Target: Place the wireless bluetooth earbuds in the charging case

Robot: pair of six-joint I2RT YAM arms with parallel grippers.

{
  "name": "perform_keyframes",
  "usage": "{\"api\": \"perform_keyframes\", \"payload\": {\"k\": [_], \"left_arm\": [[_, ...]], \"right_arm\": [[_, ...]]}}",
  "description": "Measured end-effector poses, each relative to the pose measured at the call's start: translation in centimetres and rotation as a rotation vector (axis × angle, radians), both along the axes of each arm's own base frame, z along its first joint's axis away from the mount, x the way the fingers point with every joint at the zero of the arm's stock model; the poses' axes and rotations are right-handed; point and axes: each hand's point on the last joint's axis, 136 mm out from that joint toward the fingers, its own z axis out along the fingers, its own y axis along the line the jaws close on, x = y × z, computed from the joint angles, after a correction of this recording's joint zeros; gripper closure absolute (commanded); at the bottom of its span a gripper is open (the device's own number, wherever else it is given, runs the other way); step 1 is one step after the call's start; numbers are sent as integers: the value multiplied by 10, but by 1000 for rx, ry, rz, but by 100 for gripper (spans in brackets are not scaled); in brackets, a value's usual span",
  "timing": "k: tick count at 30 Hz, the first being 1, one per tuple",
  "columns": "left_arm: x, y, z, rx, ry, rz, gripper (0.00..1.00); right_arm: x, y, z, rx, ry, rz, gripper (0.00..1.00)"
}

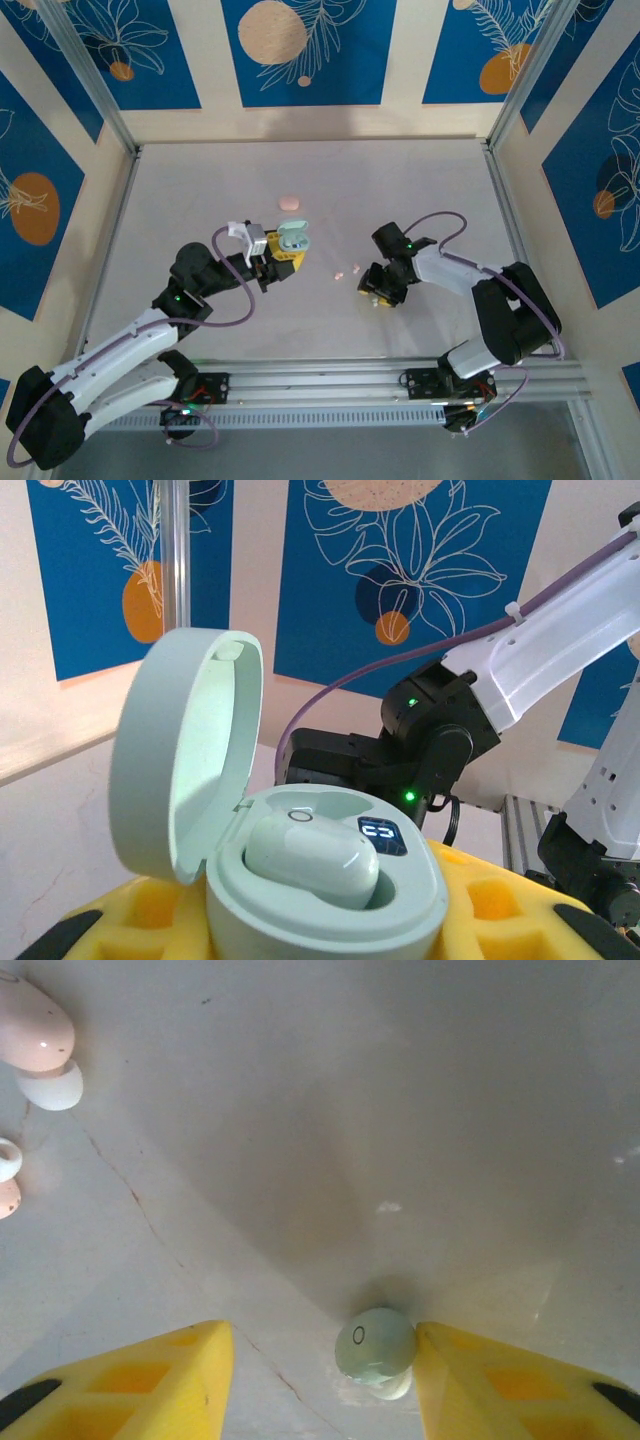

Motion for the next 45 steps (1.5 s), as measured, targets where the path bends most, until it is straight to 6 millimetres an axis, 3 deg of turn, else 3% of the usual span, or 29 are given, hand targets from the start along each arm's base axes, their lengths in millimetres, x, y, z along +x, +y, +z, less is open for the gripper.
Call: {"api": "perform_keyframes", "payload": {"k": [7, 16, 22, 31, 45], "left_arm": [[0, 0, 0, 0, 0, 0, 74], [0, 0, 0, 1, 1, 0, 74], [0, 0, 0, 1, 2, 0, 74], [0, 0, 0, 1, 2, 0, 74], [-2, 2, 3, -7, -8, 3, 74]], "right_arm": [[8, 8, 3, -57, -15, 75, 54], [10, 0, 9, -162, -32, 168, 54], [11, -1, 5, -193, -21, 261, 62], [14, 9, 0, -209, -5, 417, 63], [6, 4, -3, -240, 48, 439, 63]]}}
